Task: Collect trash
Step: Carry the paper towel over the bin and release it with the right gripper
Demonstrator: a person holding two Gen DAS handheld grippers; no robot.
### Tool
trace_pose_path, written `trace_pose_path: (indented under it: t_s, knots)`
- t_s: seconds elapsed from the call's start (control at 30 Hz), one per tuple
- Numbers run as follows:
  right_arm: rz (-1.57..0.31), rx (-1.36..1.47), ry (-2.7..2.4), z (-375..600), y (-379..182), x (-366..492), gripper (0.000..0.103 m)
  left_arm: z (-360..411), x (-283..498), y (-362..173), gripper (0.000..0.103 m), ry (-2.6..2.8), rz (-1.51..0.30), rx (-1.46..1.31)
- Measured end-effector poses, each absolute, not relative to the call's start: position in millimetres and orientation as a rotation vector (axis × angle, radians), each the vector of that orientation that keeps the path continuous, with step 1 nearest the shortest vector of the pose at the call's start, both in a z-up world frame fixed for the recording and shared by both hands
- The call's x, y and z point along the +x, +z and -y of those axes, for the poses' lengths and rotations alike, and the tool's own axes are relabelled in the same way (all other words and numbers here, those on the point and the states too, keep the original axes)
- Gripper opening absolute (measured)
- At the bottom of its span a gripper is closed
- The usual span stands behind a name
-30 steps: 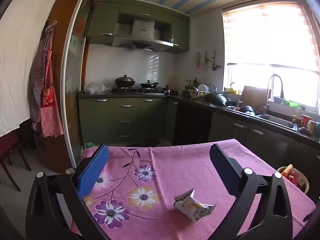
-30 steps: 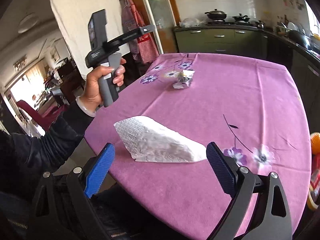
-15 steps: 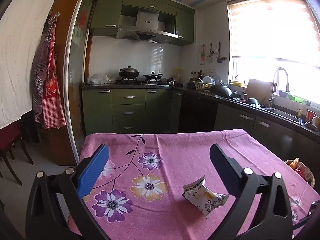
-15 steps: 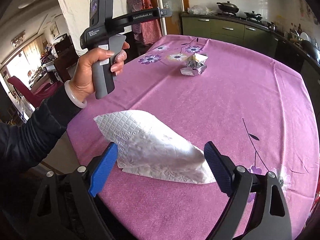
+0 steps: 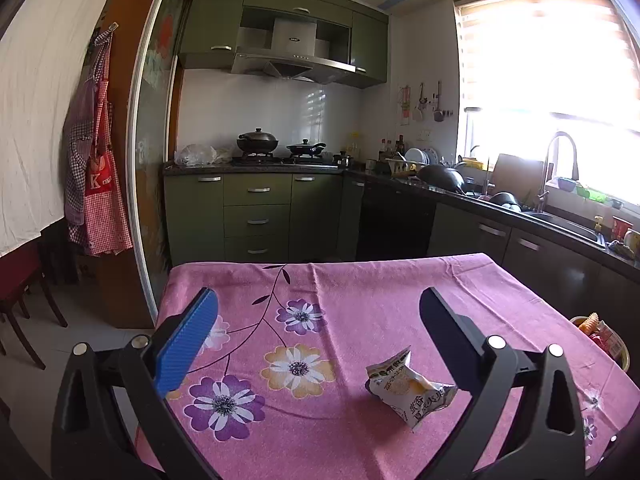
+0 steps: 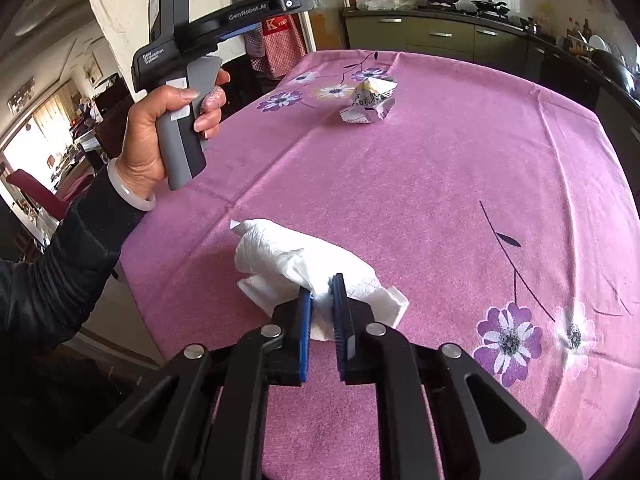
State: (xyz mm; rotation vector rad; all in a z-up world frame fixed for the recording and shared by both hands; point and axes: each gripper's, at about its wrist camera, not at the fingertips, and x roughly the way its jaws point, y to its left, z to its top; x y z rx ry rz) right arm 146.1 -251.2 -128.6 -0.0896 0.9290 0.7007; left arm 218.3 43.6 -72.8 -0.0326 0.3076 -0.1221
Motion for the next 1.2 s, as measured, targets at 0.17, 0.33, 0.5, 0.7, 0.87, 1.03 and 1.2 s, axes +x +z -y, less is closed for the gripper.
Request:
trace_pose_path:
  t_s: [0.17,0.33,0.5,0.7,0.87,1.03,1.2]
  knots:
    - [-0.912,-0.044,0.672,263.6,-122.7,147.1,0.007,-44.0,218.3,-73.1,0.096,-0.121,-0.308,-0.033]
    - [-0.889,0.003,0.628,287.4,-114.4,148.3,0.007,-43.6,218.1,-73.7,0.096,-0.121,-0.31,-0.032]
    - [-0.828,0.064,0.473,346.3,-93.2,153.2,0.007,-43.3,218.4,-75.1,0.096,-0.123,-0.313,-0.027]
    - [-0.769,0.142,0.172,460.1,-68.5,156.2,0.007,-39.8,220.1,-77.2,0.096,-0.127,-0.324,-0.011]
    - [-0.822,0.179,-0.086,552.4,-82.8,173.8,0.007,-35.3,219.4,-77.9,0.096,-0.123,-0.321,0.013]
    - [-0.903,0.187,-0.215,602.1,-118.2,193.5,0.014,-34.8,219.9,-79.2,0.096,-0.124,-0.327,0.016]
    - [-0.917,0.155,-0.335,618.1,-131.1,197.4,0.05,-35.8,222.5,-79.8,0.096,-0.128,-0.339,0.005]
